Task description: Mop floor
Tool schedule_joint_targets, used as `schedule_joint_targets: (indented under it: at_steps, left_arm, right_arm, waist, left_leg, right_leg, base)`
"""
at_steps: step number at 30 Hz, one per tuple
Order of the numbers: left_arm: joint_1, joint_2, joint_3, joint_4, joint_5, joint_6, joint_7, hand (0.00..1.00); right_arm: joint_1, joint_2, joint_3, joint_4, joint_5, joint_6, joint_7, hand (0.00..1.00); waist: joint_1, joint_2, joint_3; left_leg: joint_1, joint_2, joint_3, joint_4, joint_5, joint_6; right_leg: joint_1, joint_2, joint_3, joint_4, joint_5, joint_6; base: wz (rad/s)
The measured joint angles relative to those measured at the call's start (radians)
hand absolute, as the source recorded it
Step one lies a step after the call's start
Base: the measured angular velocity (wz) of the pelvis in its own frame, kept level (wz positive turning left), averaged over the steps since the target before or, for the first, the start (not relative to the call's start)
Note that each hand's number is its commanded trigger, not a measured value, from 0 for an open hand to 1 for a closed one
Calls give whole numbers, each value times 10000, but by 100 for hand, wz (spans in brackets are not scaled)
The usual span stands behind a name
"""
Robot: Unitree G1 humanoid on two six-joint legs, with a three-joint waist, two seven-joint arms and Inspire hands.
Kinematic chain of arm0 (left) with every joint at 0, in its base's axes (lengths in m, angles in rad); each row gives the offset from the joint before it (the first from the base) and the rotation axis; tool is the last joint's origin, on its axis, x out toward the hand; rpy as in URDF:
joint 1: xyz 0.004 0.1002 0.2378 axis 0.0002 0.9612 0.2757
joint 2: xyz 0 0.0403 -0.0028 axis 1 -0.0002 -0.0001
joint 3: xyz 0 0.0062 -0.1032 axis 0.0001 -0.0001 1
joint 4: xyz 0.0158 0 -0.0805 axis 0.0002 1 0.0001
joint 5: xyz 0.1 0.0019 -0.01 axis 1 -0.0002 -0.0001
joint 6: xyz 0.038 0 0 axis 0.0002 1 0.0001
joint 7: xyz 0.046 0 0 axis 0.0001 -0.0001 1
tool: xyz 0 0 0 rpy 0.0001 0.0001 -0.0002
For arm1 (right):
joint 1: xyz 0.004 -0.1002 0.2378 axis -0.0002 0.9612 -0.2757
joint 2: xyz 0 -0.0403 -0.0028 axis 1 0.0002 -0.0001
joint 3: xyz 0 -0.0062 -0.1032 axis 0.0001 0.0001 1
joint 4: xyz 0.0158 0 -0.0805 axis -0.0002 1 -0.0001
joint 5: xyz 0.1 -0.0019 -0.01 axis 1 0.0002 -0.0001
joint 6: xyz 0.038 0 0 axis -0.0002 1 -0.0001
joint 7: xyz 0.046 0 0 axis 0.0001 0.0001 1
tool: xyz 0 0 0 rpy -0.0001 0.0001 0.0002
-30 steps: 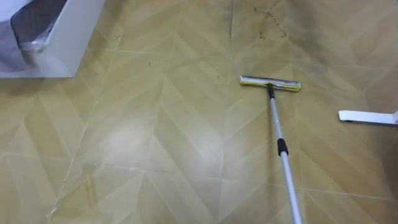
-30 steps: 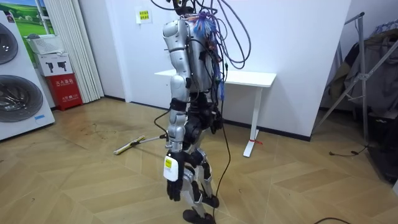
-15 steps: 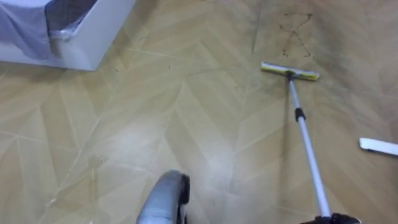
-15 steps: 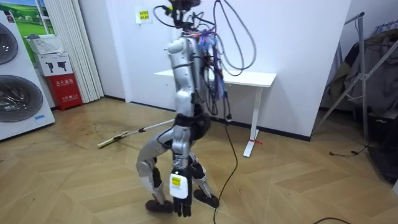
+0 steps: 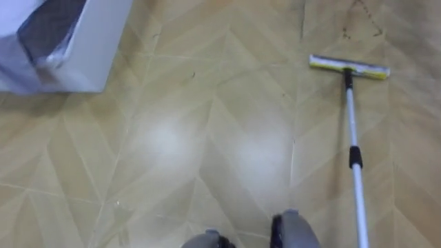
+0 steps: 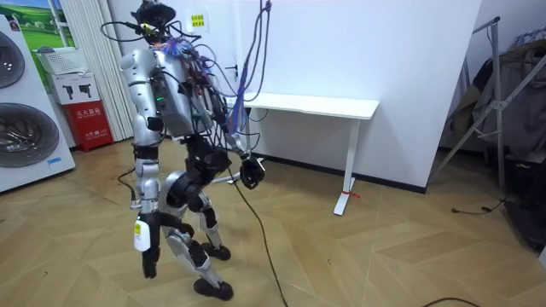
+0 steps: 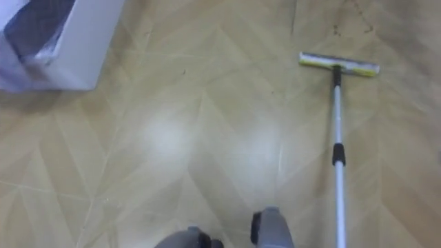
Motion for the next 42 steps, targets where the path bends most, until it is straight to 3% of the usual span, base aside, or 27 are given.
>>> schedule_joint_targets:
  at_steps: [3,4,5,6,8,10,12,13,14,15,16,17,18,20,21,23,25,27,28,29,30,32,34,36,38,40,42]
  left_arm:
    - [49,-7,-46,1,-706,0,18,0]
    - [101,32,-164,1,-1130,2,59,0]
    - [190,54,-223,-21,-1395,9,139,0]
    - [264,67,-336,-23,-1478,10,254,0]
    - [464,99,-403,-208,-1490,1,287,0]
    - [549,231,-408,-443,-1470,-13,253,0]
    - [746,440,-403,-663,-1481,-77,144,0]
    - [789,473,-404,-670,-1480,-86,97,0]
    - [851,531,-402,-665,-1492,-114,13,0]
    - [886,543,-404,-650,-1489,-123,-20,0]
    - [863,542,-405,-679,-1487,-156,-57,0]
    - [818,514,-407,-788,-1472,-243,-62,0]
    - [798,488,-404,-846,-1457,-285,-58,0]
    - [553,439,-402,-919,-1348,-344,-22,0]
    - [462,367,-400,-930,-1200,-394,17,0]
    - [438,265,-406,-1002,-1095,-481,72,0]
    - [484,174,-420,-990,-1098,-484,173,0]
    - [597,196,-413,-987,-1108,-474,220,0]
    - [718,199,-418,-965,-1108,-441,242,0]
    - [797,68,-411,-960,-1105,-360,237,0]
    - [817,26,-410,-960,-1109,-352,218,0]
    - [950,-25,-391,-956,-1188,-294,171,0]
    - [947,-8,-407,-971,-1302,-243,181,0]
    - [949,97,-405,-985,-1507,-242,183,0]
    - [964,308,-572,-1011,-1625,-240,200,0]
    - [977,522,-587,-1018,-1697,-250,204,0]
    - [1120,715,-587,-1106,-1679,-243,184,0]
  right_arm:
    - [-338,-96,-11,29,-3,66,-25,100]
    - [-744,-236,-8,73,-3,123,-91,100]
    - [-1157,-423,9,105,-28,154,-174,100]
    - [-1703,-629,-4,160,-85,224,-253,100]
    - [-2557,-938,-10,7,-63,190,-342,100]
    - [-3385,-1170,9,-72,38,48,-341,100]
    - [-4071,-1257,-34,-625,327,-166,-405,100]
    - [-4143,-1257,-76,-730,354,-222,-382,100]
    - [-4156,-1239,-82,-862,472,-296,-351,100]
    - [-4103,-1243,-83,-861,539,-313,-324,100]
    - [-3848,-1306,-75,-840,760,-313,-312,100]
    - [-3490,-1352,-55,-784,854,-308,-298,100]
    - [-3263,-1370,-17,-759,919,-318,-290,100]
    - [-2423,-1376,16,-363,915,-365,-353,100]
    - [-1949,-1375,18,-270,850,-365,-500,100]
    - [-1147,-1286,69,-256,840,-364,-745,100]
    - [-509,-1010,131,-265,841,-363,-879,100]
    - [-65,-608,104,-258,830,-339,-862,100]
    - [200,-391,96,-261,802,-279,-830,100]
    - [405,-293,45,-330,695,-159,-835,100]
    - [405,-244,0,-391,655,-53,-846,100]
    - [-192,-176,-42,-376,279,229,-833,100]
    - [-852,-316,-49,-288,83,358,-845,100]
    - [-1813,-787,-59,-241,18,410,-852,100]
    - [-2735,-1225,61,-362,29,401,-848,100]
    - [-3565,-1582,165,-606,288,291,-843,100]
    - [-4055,-1793,157,-912,434,99,-721,100]
  waist:
    - [26,-137,16]
    - [111,-159,-4]
    - [286,-230,3]
    - [440,-443,121]
    - [643,-562,126]
    - [838,-757,247]
    - [1076,-881,315]
    - [1101,-839,287]
    - [1099,-793,239]
    - [1078,-814,209]
    - [1008,-851,148]
    - [995,-853,143]
    - [1006,-822,132]
    - [915,-646,117]
    - [810,-427,125]
    - [666,-105,77]
    - [543,58,5]
    - [378,15,-11]
    - [224,0,17]
    - [206,38,-1]
    - [271,41,6]
    - [344,-46,24]
    - [316,-115,72]
    - [452,-133,95]
    - [658,-363,183]
    - [863,-588,204]
    - [1064,-708,242]
  left_leg:
    - [33,289,120,652,-33,-122]
    - [-227,450,149,1461,120,-382]
    - [-618,671,149,2485,566,-804]
    - [-1042,721,133,3524,1397,-833]
    - [-1911,853,155,4551,2351,-849]
    - [-2811,994,277,4053,2099,-635]
    - [-3284,960,335,1144,1924,-701]
    - [-3243,947,331,306,1976,-680]
    - [-3143,801,372,-613,2528,-441]
    - [-3045,708,382,-757,2642,-356]
    - [-2728,552,614,-771,2451,144]
    - [-2457,435,913,-697,2138,400]
    - [-2311,431,1057,-638,1937,513]
    - [-1761,148,1135,-677,1447,775]
    - [-1504,40,1010,-760,1272,831]
    - [-1187,-121,772,-883,1221,878]
    - [-844,-144,690,-1200,1220,875]
    - [-521,-211,488,-1406,1137,717]
    - [-258,-234,309,-1299,833,329]
    - [-130,-10,315,-1061,591,162]
    - [-68,117,379,-950,563,109]
    - [213,454,497,-604,440,-125]
    - [252,583,460,54,438,-153]
    - [-172,953,586,1639,794,-667]
    - [-613,1038,685,2551,1345,-737]
    - [-1219,1000,783,2050,1258,-676]
    - [-1755,925,811,496,1333,-700]
  right_leg:
    - [281,90,-255,294,-623,-162]
    - [377,212,-370,470,-940,-235]
    - [493,347,-385,714,-1256,-302]
    - [615,391,-317,971,-1599,-333]
    - [713,463,-222,1140,-1954,-456]
    - [817,497,-110,1186,-2142,-401]
    - [1329,553,-47,824,-2388,-243]
    - [1560,546,-42,675,-2478,-181]
    - [2067,473,7,348,-2639,2]
    - [2298,432,114,189,-2702,106]
    - [2614,300,351,138,-2779,290]
    - [2637,80,472,553,-2546,687]
    - [2630,22,543,842,-2324,828]
    - [2383,4,872,1871,-1323,928]
    - [2037,15,960,2176,-1242,899]
    - [1104,20,954,2433,-1244,893]
    - [159,-46,936,1618,-1169,822]
    - [-153,-53,878,-326,-641,716]
    - [-166,-3,832,-945,344,722]
    - [65,50,590,-902,267,481]
    - [183,104,431,-913,236,414]
    - [559,163,72,-814,-28,143]
    - [846,145,-150,-529,-450,17]
    - [1104,231,-326,-21,-1069,-141]
    - [1153,349,-17,295,-1351,-179]
    - [1197,514,265,304,-1440,-200]
    - [1509,535,252,66,-1483,-87]
  base:
    - [10]
    - [0]
    - [-13]
    - [-14]
    - [-12]
    - [-15]
    - [-10]
    - [0]
    - [10]
    - [34]
    - [51]
    - [47]
    - [32]
    - [22]
    - [16]
    - [-1]
    - [-21]
    - [-20]
    - [-11]
    - [-17]
    - [-40]
    - [-45]
    - [3]
    - [21]
    - [6]
    - [3]
    - [2]
